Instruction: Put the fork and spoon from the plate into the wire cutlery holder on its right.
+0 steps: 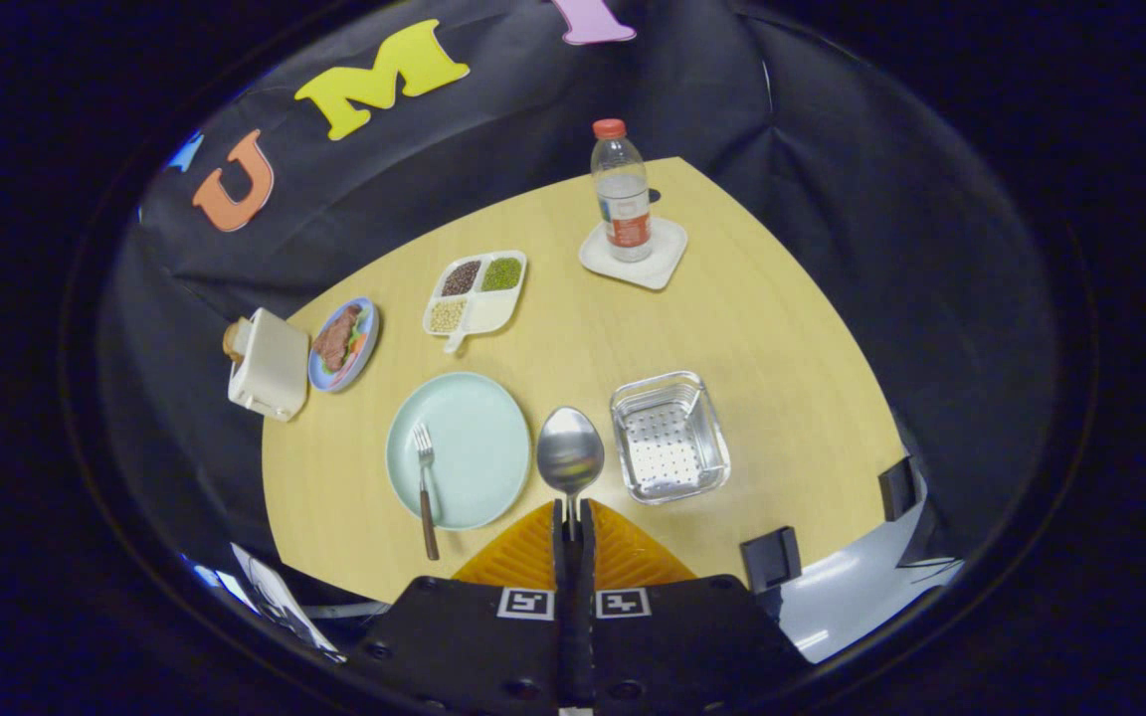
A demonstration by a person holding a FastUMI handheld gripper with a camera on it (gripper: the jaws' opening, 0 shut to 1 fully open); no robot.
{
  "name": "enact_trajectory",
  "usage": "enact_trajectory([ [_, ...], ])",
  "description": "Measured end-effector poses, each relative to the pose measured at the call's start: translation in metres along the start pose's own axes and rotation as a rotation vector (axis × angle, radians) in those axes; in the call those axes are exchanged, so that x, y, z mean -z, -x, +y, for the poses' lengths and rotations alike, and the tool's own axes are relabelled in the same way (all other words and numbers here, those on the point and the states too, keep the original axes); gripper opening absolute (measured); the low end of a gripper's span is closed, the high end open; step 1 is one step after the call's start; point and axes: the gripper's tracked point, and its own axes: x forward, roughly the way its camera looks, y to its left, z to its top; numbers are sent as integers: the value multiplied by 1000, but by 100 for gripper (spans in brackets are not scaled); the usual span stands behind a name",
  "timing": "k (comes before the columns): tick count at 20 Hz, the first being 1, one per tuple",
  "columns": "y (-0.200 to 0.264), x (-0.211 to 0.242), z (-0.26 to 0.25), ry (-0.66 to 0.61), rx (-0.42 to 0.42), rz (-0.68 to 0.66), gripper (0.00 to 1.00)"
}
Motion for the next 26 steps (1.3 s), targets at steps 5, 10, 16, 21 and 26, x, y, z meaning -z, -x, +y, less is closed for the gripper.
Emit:
enact_trajectory([
  [5, -22, -4, -31, -12, 42, 14, 1],
  [10, -47, -7, -38, -18, 96, 45, 1],
  [16, -49, -24, -40, -35, 130, 2, 7],
  [21, -33, -31, -22, 13, 123, -60, 40],
  [26, -16, -27, 20, 90, 107, -117, 79],
])
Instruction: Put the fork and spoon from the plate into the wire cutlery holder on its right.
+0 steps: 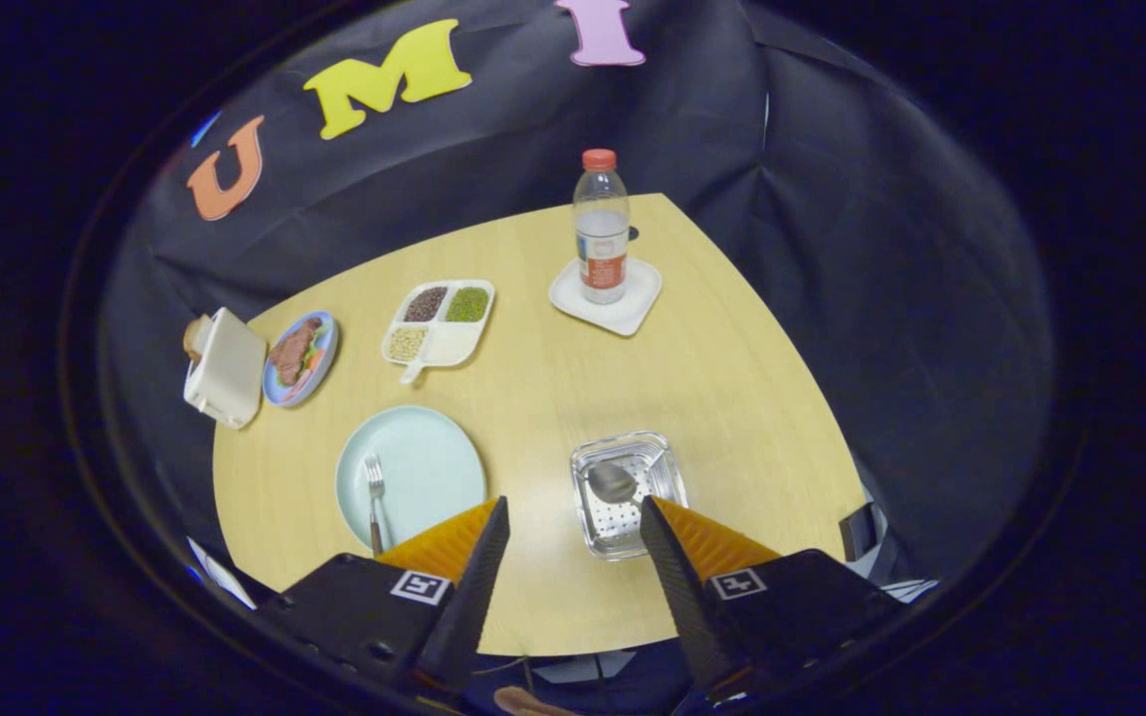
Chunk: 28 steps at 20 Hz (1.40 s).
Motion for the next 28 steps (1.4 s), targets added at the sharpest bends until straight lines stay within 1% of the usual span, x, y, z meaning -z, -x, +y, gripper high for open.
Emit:
enact_trajectory([
  [1, 3, 2, 10, 16, -6, -3, 84],
  [2, 6, 4, 21, 32, -13, -4, 85],
  [3, 7, 6, 31, 54, -20, -6, 90],
  [4, 8, 9, 40, 76, -21, -10, 91],
  [5, 8, 11, 51, 98, -27, -10, 95],
  [7, 4, 19, 72, 123, -36, 3, 96],
  [12, -18, 38, 117, 187, -64, 53, 95],
  [17, -53, 61, 155, 218, -84, 124, 95],
  [24, -101, 81, 188, 229, -93, 193, 95],
  [28, -119, 84, 197, 210, -83, 212, 92],
])
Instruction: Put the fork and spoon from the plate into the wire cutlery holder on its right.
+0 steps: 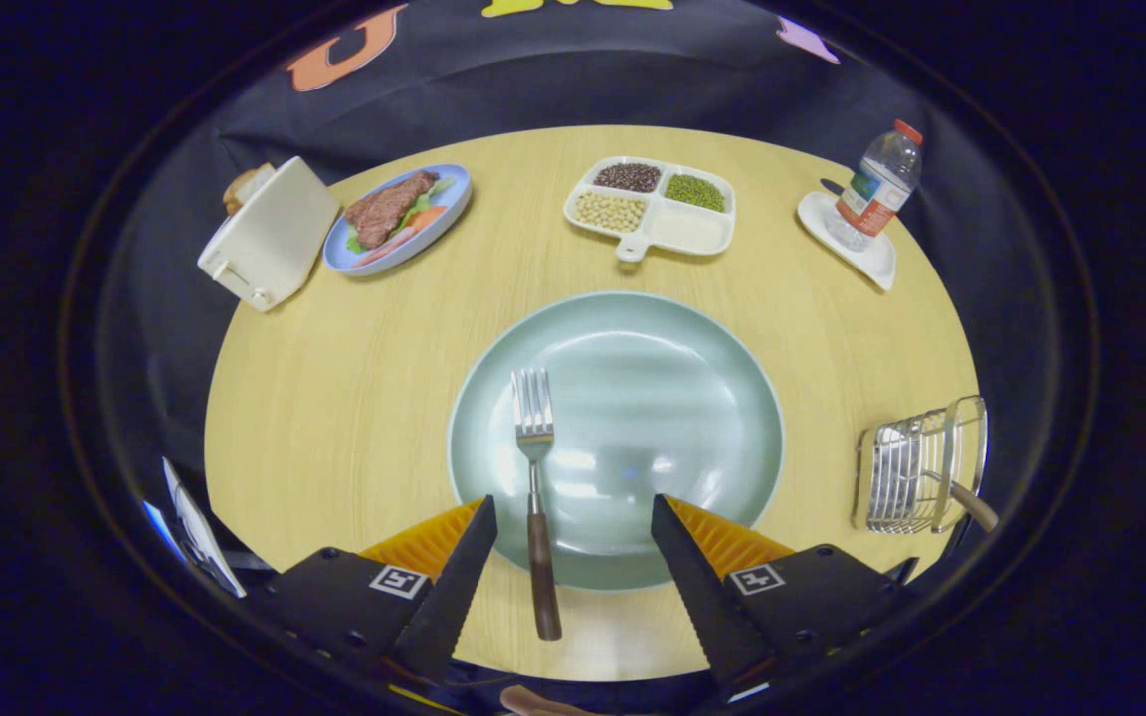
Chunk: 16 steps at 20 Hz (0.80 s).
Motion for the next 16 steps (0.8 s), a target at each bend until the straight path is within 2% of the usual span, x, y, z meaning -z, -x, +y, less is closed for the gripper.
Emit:
enact_trajectory([
  [3, -13, 2, 4, -4, 6, 23, 89],
  [7, -25, 6, 8, -11, 27, 43, 70],
  [10, -28, 11, 15, -18, 26, 68, 50],
  [14, -33, 15, 18, -22, 27, 90, 30],
  [15, -35, 16, 20, -27, 20, 94, 16],
  [16, -35, 16, 23, -34, 6, 95, 16],
])
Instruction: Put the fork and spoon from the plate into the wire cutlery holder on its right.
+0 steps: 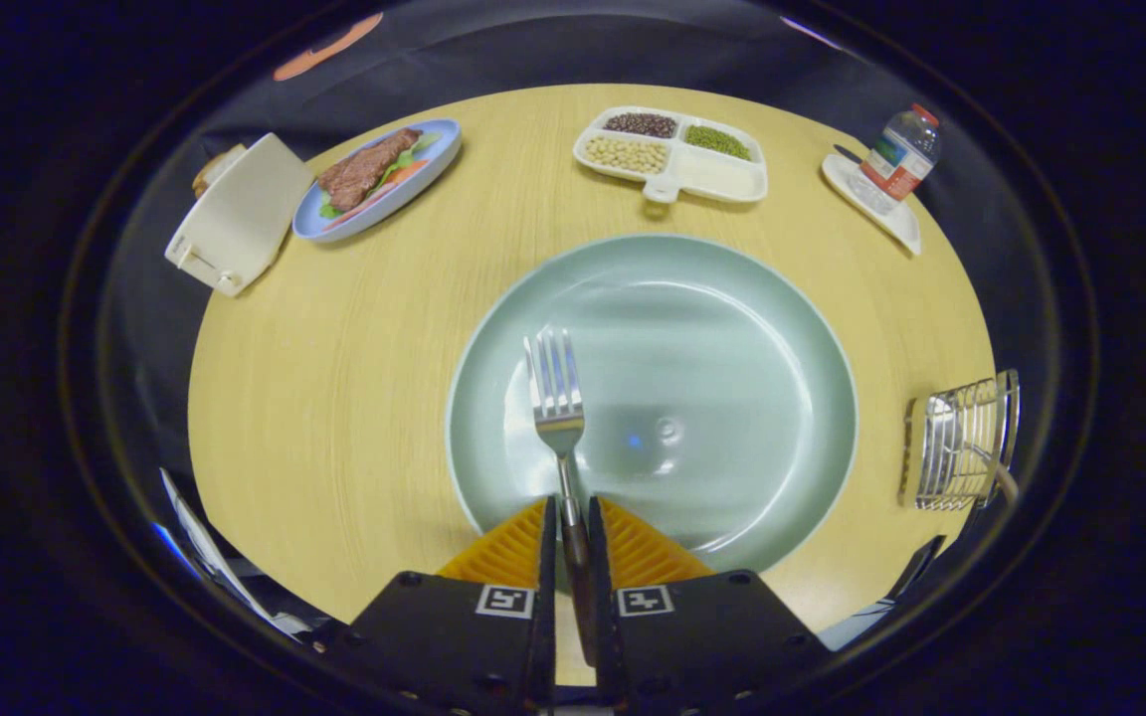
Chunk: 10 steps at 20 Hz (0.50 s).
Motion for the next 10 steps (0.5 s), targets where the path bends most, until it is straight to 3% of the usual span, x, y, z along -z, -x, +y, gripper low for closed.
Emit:
enact_trajectory([
  [1, 2, -1, 1, -7, -5, -7, 8],
  [2, 1, -2, 0, -4, -4, -10, 9],
  [3, 3, -2, -1, 2, -4, -12, 3],
  [10, 25, -10, -8, 10, -22, -69, 1],
])
